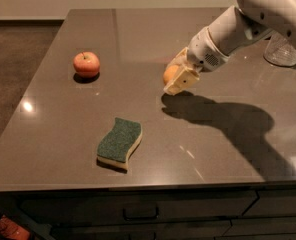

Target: Move orange near sponge

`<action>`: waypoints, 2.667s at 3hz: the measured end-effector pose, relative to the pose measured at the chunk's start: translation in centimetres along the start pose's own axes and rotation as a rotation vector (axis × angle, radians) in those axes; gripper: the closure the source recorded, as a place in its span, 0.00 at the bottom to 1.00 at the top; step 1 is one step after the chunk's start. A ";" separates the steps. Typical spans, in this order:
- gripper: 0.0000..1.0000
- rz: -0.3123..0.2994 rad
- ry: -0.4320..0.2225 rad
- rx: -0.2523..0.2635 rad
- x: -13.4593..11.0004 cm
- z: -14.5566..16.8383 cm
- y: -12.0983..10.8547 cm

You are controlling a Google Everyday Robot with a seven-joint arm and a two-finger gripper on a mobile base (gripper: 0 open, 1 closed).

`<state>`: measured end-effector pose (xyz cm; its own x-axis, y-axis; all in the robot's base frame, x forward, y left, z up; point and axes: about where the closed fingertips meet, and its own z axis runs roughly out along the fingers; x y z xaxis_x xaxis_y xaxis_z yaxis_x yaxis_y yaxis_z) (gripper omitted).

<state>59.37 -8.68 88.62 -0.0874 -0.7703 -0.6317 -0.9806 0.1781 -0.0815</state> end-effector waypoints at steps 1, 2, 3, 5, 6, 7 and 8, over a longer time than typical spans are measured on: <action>1.00 -0.099 -0.043 -0.075 -2.4 1.4 5.6; 1.00 -0.160 -0.059 -0.145 -3.7 3.4 9.2; 1.00 -0.189 -0.067 -0.180 -4.5 4.5 10.8; 0.59 -0.198 -0.004 -0.215 -3.9 5.5 10.6; 0.36 -0.183 0.023 -0.224 -3.2 5.9 9.9; 0.13 -0.176 0.033 -0.233 -2.9 6.1 9.5; 0.00 -0.178 0.033 -0.236 -3.0 6.3 9.6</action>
Offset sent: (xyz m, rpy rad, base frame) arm -0.1033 0.0802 -0.0166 0.0500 0.0102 0.2763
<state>51.32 -0.83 84.89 0.0874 -0.7967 -0.5981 -0.9944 -0.1054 -0.0050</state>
